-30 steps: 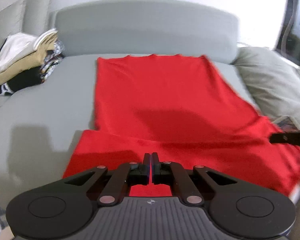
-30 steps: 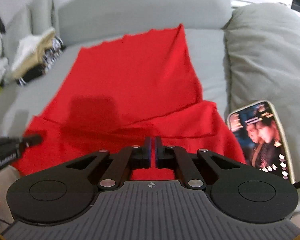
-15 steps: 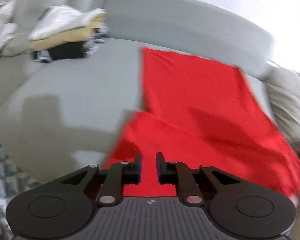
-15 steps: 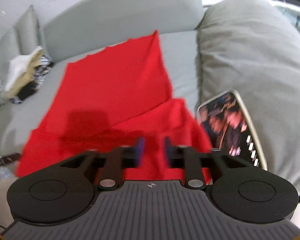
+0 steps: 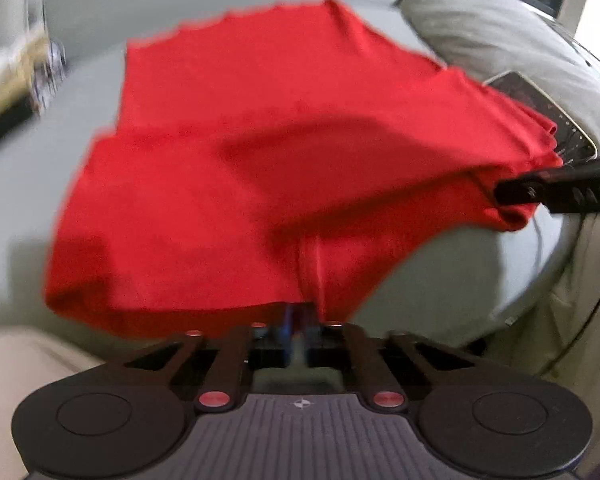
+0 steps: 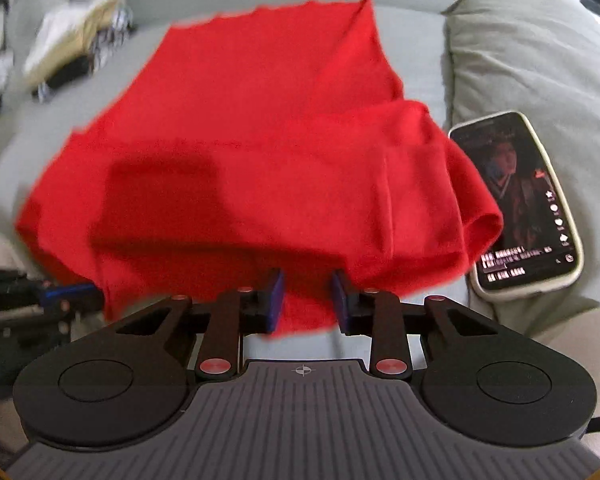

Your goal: Fold clothes

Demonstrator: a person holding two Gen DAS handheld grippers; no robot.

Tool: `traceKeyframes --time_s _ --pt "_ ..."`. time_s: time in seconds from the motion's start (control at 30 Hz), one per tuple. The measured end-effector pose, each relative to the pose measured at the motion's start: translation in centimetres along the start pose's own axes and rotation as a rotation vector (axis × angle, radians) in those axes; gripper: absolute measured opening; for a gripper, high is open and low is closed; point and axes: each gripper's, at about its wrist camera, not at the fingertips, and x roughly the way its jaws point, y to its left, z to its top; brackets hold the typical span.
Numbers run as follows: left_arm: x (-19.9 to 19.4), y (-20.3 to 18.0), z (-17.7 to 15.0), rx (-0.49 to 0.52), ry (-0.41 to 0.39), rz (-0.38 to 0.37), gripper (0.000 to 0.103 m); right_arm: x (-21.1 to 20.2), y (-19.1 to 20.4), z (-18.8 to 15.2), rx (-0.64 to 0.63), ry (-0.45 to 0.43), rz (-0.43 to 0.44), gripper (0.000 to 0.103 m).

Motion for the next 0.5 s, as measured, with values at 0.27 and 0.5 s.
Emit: traceKeyframes --time_s 0.27,0.5 --pt "-7.1 2.5 1.4 -0.045 -0.119 -0.048 0.022 -5.2 -2.1 0.9 0.093 0.064 0.096 0.049" --pt "-14.4 6.7 7.3 -0.238 -0.322 0.13 0.076 -12.8 -3.6 8.1 0.136 -0.188 0.131 0.081"
